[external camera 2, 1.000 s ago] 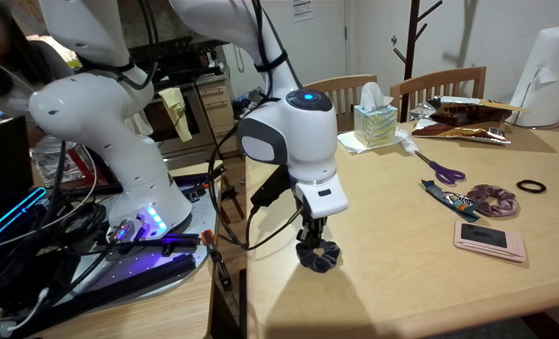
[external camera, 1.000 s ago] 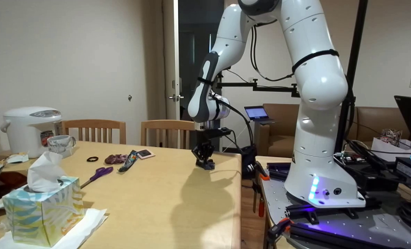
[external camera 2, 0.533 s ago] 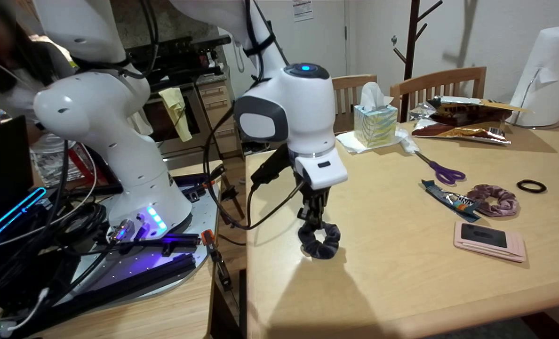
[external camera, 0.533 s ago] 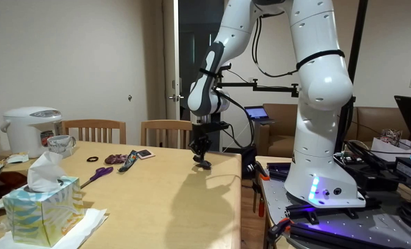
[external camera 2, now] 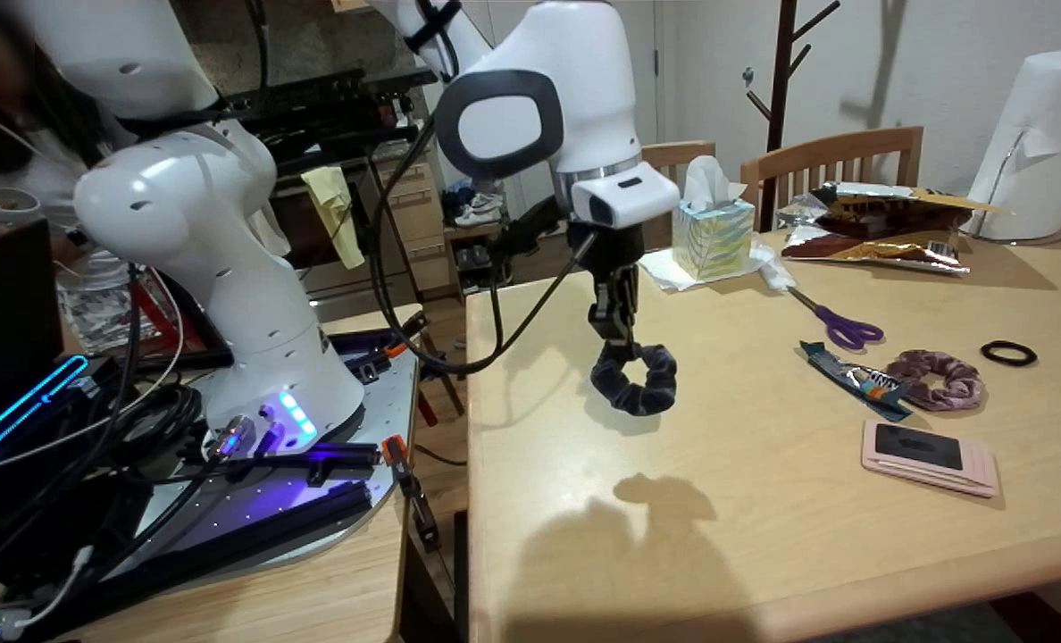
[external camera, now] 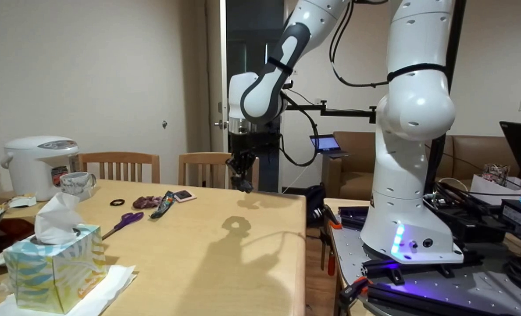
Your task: Move the gray scrunchie to the middle of the table
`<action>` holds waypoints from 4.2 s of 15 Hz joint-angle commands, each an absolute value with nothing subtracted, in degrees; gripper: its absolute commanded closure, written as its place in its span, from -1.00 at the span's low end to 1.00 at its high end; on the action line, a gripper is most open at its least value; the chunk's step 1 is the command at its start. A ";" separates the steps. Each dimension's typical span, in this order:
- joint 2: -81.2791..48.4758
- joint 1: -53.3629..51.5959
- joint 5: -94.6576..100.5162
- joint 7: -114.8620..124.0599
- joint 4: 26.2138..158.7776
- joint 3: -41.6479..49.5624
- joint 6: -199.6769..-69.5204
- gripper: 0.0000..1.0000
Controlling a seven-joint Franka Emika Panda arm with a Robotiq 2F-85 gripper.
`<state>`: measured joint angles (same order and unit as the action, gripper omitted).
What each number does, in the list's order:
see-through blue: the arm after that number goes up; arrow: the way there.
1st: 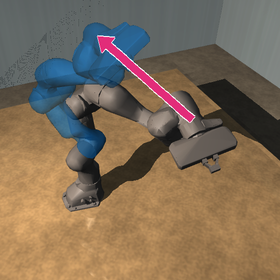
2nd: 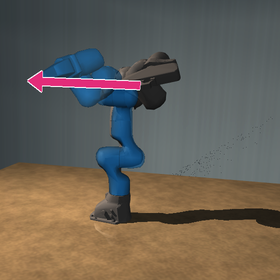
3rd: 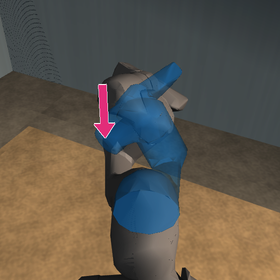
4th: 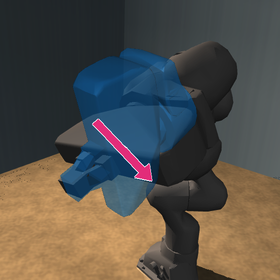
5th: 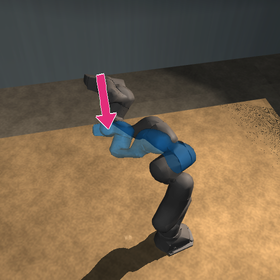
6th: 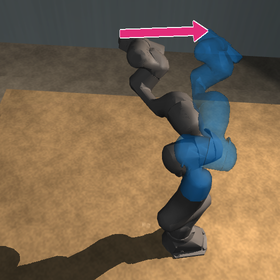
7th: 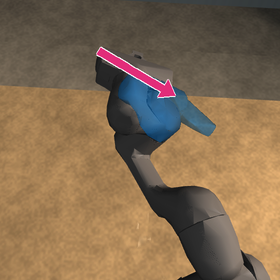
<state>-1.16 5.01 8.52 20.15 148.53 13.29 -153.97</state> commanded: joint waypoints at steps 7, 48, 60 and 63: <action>0.79 5.14 4.07 20.27 133.22 6.56 -136.65 0.97; -20.51 2.79 0.26 28.16 91.44 6.90 -118.28 0.97; -38.91 -1.59 0.16 37.36 69.92 7.49 -113.23 0.97; -40.41 -1.41 -1.00 39.50 66.76 7.31 -109.94 0.97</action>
<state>-38.05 -1.72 0.51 36.90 71.67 7.44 -114.01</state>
